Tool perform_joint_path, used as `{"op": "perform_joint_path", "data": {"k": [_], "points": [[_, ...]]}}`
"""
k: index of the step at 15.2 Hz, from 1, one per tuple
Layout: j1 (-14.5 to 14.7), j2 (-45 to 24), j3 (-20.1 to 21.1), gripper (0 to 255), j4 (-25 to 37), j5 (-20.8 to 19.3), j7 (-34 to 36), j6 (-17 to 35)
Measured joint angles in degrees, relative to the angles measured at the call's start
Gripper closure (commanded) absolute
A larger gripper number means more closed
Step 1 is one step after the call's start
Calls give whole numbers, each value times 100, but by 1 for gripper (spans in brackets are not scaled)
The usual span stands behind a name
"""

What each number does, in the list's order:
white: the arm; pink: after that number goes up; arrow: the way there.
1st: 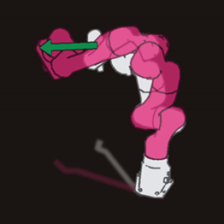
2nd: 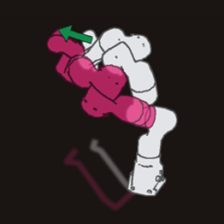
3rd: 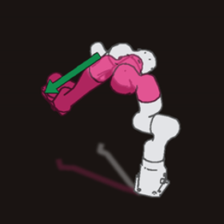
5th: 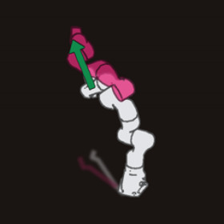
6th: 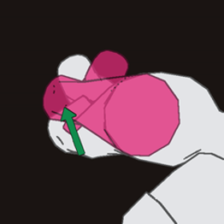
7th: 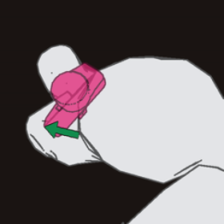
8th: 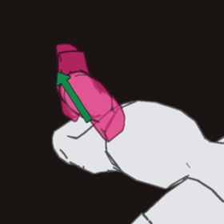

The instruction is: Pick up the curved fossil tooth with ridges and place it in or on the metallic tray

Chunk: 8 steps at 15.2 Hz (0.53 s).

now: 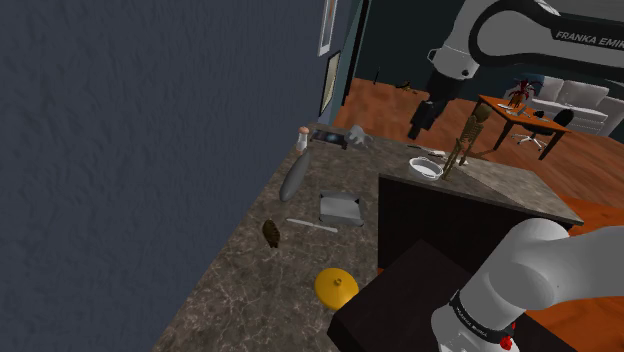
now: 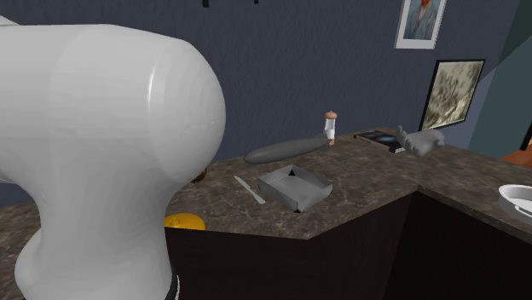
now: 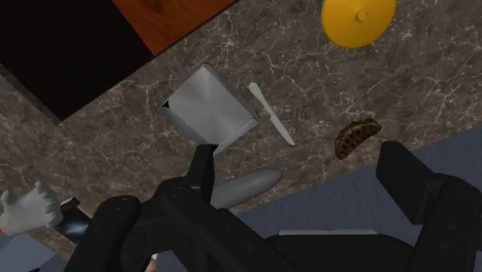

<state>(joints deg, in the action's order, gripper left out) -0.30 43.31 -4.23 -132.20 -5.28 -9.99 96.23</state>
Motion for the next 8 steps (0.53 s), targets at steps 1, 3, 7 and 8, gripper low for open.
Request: {"op": "perform_joint_path", "data": {"k": [1,3,7,8], "points": [[0,0,0,0,0,0,0,0],[16,-137,51,0,-78,47,110,170],[74,-592,226,0,-309,196,464,726],[91,-700,275,0,-394,234,560,886]]}}
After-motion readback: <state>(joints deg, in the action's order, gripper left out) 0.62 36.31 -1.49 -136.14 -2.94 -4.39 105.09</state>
